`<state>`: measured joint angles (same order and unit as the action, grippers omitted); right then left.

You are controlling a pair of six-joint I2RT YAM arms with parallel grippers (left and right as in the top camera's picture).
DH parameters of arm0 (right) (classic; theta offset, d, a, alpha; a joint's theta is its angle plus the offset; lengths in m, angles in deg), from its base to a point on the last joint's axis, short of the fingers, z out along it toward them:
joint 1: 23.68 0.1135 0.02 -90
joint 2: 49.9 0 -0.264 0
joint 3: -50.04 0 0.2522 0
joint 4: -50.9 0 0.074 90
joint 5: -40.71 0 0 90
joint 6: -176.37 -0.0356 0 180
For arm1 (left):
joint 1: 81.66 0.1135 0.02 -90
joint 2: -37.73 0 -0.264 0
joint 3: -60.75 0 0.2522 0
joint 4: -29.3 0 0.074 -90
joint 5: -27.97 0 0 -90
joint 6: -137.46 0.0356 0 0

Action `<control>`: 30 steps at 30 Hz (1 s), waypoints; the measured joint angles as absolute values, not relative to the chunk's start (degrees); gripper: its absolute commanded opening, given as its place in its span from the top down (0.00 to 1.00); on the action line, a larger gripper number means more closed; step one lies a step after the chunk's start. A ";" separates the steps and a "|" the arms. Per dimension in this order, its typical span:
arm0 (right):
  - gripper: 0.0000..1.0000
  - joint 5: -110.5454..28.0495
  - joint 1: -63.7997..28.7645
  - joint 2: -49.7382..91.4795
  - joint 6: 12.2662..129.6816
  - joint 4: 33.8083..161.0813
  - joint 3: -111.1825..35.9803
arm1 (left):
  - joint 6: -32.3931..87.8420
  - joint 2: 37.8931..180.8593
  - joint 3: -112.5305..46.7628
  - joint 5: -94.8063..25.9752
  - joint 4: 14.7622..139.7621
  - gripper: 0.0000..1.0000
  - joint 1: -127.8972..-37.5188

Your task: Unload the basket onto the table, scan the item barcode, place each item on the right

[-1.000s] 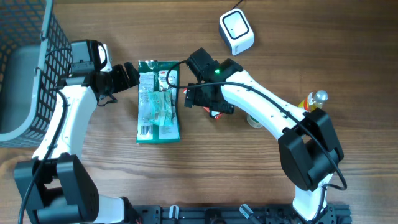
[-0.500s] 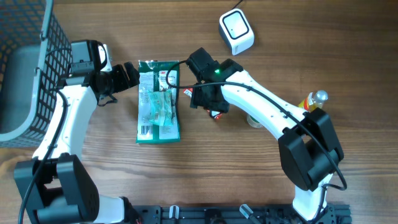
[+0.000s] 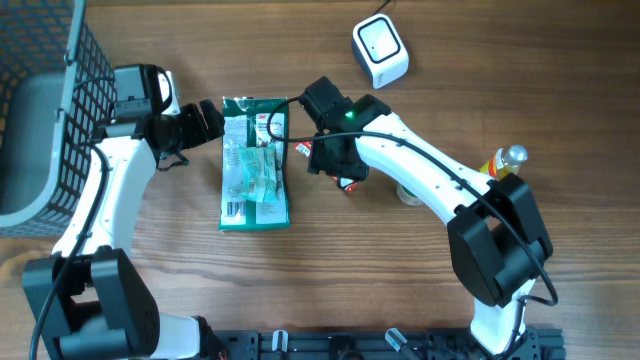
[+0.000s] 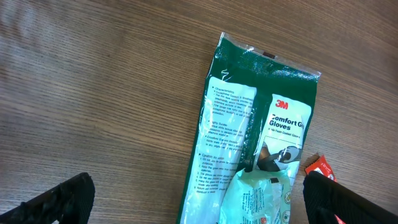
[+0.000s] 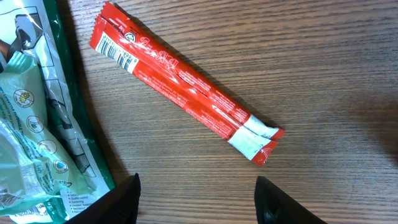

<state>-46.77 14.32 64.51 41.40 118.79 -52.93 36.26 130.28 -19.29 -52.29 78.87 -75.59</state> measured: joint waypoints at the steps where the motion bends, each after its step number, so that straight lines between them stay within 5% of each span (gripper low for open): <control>1: 0.42 -46.77 14.32 64.51 41.40 118.79 -52.93 | 36.26 130.28 -19.29 -52.29 78.87 0.00 -75.59; 13: 0.52 -48.30 13.90 64.51 39.54 119.03 -48.80 | 36.26 130.28 -19.29 -52.32 78.87 0.00 -75.59; 30: 0.47 -50.88 12.87 64.51 36.07 117.91 -47.10 | 36.26 130.28 -19.29 -52.29 78.87 0.00 -75.59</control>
<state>-50.88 12.87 64.51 36.07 117.91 -47.10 36.26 130.28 -19.29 -52.29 78.87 -75.59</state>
